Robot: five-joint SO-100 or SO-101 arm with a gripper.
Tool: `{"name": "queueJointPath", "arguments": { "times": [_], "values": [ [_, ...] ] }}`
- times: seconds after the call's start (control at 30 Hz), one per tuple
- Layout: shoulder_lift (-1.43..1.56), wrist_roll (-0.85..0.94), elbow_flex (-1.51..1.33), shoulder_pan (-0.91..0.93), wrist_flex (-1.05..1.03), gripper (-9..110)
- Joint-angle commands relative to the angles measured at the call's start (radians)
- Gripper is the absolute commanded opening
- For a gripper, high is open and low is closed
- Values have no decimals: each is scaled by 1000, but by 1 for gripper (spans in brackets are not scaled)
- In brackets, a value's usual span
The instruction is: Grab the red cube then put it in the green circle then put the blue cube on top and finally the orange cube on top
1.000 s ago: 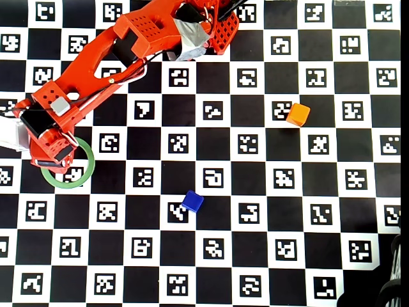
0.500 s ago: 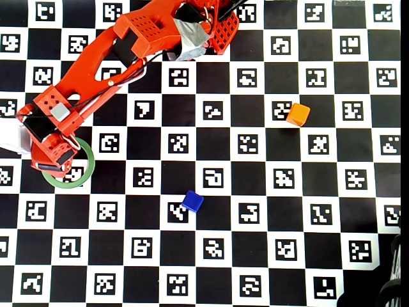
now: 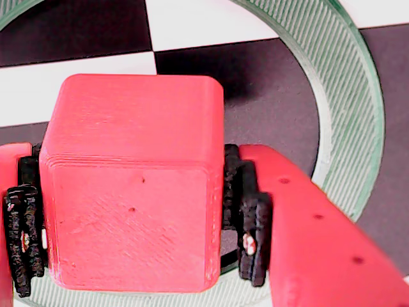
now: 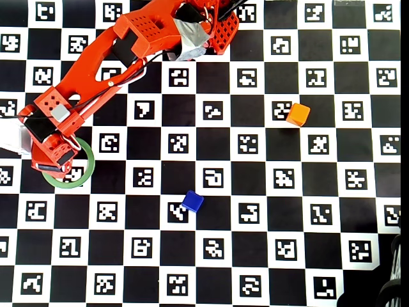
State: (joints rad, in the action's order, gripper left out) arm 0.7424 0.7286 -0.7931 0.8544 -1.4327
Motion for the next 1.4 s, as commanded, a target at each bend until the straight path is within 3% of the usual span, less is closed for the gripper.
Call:
{"name": "queueJointPath", "arguments": {
  "times": [0.0, 1.37],
  "values": [
    [132, -5, 5, -9, 17, -1],
    [235, -14, -138, -6, 123, -1]
  ]
}}
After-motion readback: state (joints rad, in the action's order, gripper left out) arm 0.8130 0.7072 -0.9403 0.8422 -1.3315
